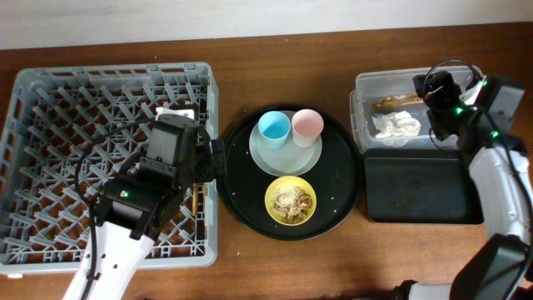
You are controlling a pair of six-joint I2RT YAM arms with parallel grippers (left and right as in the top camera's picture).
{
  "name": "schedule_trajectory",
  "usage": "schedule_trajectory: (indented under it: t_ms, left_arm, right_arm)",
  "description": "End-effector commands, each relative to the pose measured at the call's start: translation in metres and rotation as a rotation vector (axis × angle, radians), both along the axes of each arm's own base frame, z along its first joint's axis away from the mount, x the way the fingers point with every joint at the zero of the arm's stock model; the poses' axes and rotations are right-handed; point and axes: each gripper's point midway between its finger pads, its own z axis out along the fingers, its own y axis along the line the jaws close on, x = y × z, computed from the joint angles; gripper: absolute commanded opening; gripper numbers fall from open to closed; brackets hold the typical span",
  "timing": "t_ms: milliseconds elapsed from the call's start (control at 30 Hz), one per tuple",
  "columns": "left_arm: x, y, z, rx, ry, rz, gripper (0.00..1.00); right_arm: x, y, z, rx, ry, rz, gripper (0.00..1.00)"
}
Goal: Sort waste into correct bins and load items into the dishwasher rack
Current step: 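Drop the gold wrapper into the clear plastic bin, then grasp the rim of the yellow bowl with the right gripper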
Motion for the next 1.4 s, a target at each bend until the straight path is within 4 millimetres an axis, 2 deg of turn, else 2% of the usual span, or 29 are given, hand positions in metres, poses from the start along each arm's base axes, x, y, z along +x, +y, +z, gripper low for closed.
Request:
schedule_trajectory:
  t_ms: [0,33,133,233,300,400,467,600,667,733,933,1133,1167,1267,1367]
  left_arm:
    - [0.001,0.0,0.006,-0.011,-0.014,-0.002,1.0]
    - [0.001,0.0,0.006,-0.011,-0.014,-0.002,0.99]
    - [0.001,0.0,0.006,-0.011,-0.014,-0.002,0.99]
    - [0.001,0.0,0.006,-0.011,-0.014,-0.002,0.99]
    - [0.001,0.0,0.006,-0.011,-0.014,-0.002,0.99]
    - [0.001,0.0,0.006,-0.011,-0.014,-0.002,0.99]
    - [0.001,0.0,0.006,-0.011,-0.014,-0.002,0.99]
    - [0.001,0.0,0.006,-0.011,-0.014,-0.002,0.99]
    - [0.001,0.0,0.006,-0.011,-0.014,-0.002,1.0]
    - [0.001,0.0,0.006,-0.011,-0.014,-0.002,1.0]
    - [0.001,0.0,0.006,-0.011,-0.014,-0.002,0.99]
    - [0.001,0.0,0.006,-0.011,-0.015,-0.002,0.99]
    - [0.001,0.0,0.006,-0.011,-0.014,-0.002,0.99]
    - [0.001,0.0,0.006,-0.011,-0.014,-0.002,0.99]
    - [0.001,0.0,0.006,-0.011,-0.014,-0.002,0.99]
  right_arm:
    - [-0.015,0.025,0.056,-0.101,0.003,0.185,0.98]
    - [-0.025,0.034,0.062,-0.123,0.054,0.224,0.99]
    - [-0.069,0.082,0.076,-0.213,0.207,0.43,0.99]
    - [-0.105,0.127,0.061,-0.257,0.358,0.565,0.95]
    - [-0.124,0.164,0.05,-0.292,0.412,0.686,0.83]
    - [-0.148,0.215,0.035,-0.391,0.433,0.862,0.7]
    - [-0.163,0.25,0.029,-0.463,0.403,0.973,0.67]
    - [-0.196,0.31,0.015,-0.51,0.331,1.173,0.68]
    - [-0.211,0.329,0.003,-0.531,0.312,1.246,0.67]
    - [-0.217,0.333,-0.013,-0.574,0.316,1.261,0.67]
    - [-0.224,0.324,-0.073,-0.603,0.378,1.221,0.66]
    - [-0.227,0.32,-0.103,-0.616,0.371,1.227,0.65]
    - [-0.223,0.318,-0.107,-0.635,0.361,1.211,0.62]
    - [-0.21,0.308,-0.114,-0.718,0.335,1.148,0.45]
    - [-0.204,0.313,-0.112,-0.713,0.302,1.138,0.42]
